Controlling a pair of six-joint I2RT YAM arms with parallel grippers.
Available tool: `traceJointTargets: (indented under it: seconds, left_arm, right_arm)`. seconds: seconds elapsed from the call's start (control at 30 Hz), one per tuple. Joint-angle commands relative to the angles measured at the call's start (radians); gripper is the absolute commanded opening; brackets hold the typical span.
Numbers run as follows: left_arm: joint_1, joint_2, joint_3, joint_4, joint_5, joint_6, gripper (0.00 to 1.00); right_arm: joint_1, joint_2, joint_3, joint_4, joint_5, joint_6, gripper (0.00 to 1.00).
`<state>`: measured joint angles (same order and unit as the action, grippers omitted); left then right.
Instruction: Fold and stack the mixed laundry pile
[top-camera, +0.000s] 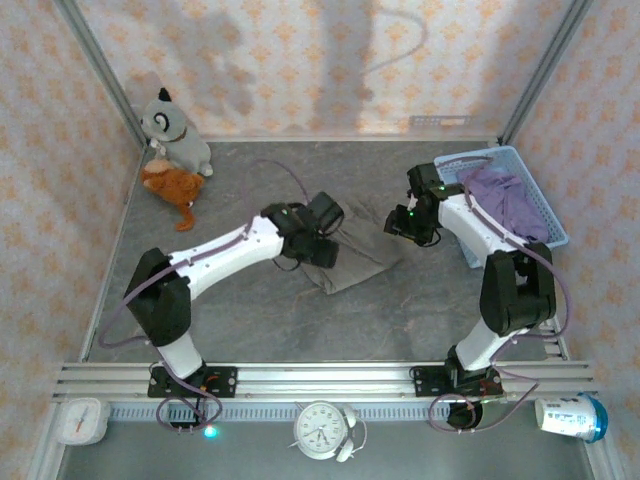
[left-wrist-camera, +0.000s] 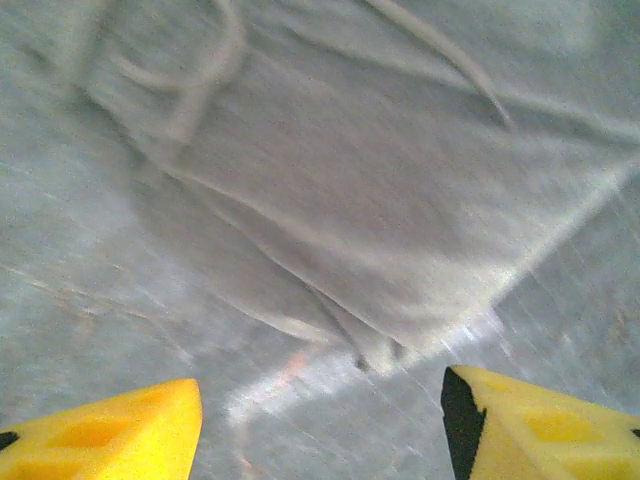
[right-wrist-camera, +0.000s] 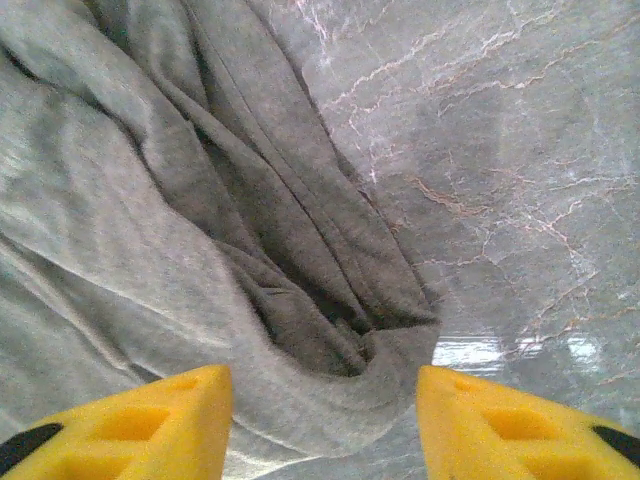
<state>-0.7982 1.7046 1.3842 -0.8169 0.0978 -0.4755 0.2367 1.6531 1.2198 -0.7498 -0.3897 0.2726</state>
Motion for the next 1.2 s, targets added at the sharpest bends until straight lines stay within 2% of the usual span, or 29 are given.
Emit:
traceJointTargets:
  seconds: [0.0,0.1,0.2,0.27,0.33,0.53,0.63,0.7,0.83,0.93,1.0,1.17]
  left_arm:
    - [-0.045,0.053,-0.036,0.065,0.017,-0.053,0.65]
    - [-0.084,0.127,-0.014,0.048,-0.047,-0.068,0.65]
    - [-0.087,0.199,0.005,0.010,-0.111,-0.126,0.63]
    - [-0.085,0.263,0.005,-0.016,-0.160,-0.143,0.58]
    - [-0.083,0.286,-0.004,-0.050,-0.210,-0.153,0.48]
    - [-0.033,0.238,-0.143,-0.050,-0.266,-0.157,0.39]
    - [0.002,0.188,-0.175,-0.053,-0.280,-0.132,0.38]
    - [0.017,0.153,-0.171,-0.064,-0.287,-0.106,0.40]
    - [0.024,0.073,-0.106,-0.102,-0.259,-0.064,0.49]
    - [0.024,0.018,-0.054,-0.093,-0.207,-0.033,0.53]
    - [0.025,-0.001,-0.032,-0.057,-0.163,-0.027,0.51]
    - [0.042,0.056,-0.019,0.051,-0.053,-0.047,0.39]
  right_arm:
    - [0.004,0.040,-0.026,-0.021,0.010,-0.069,0.46]
    - [0.003,0.065,-0.038,0.008,0.007,-0.055,0.39]
    - [0.004,0.095,-0.046,0.025,0.030,-0.032,0.33]
    - [0.004,0.111,-0.051,0.033,0.034,-0.018,0.30]
    - [0.003,0.121,-0.057,0.033,0.051,-0.002,0.29]
    - [0.007,0.106,-0.119,0.053,0.023,0.047,0.28]
    - [0.024,0.078,-0.153,0.072,-0.028,0.071,0.29]
    - [0.033,0.049,-0.162,0.072,-0.045,0.082,0.34]
    - [0.032,-0.032,-0.133,0.034,-0.028,0.085,0.40]
    - [0.035,-0.070,-0.073,-0.009,-0.045,0.073,0.37]
    - [0.047,-0.084,-0.043,-0.013,-0.084,0.079,0.32]
    - [0.119,-0.077,-0.042,0.088,-0.180,0.159,0.23]
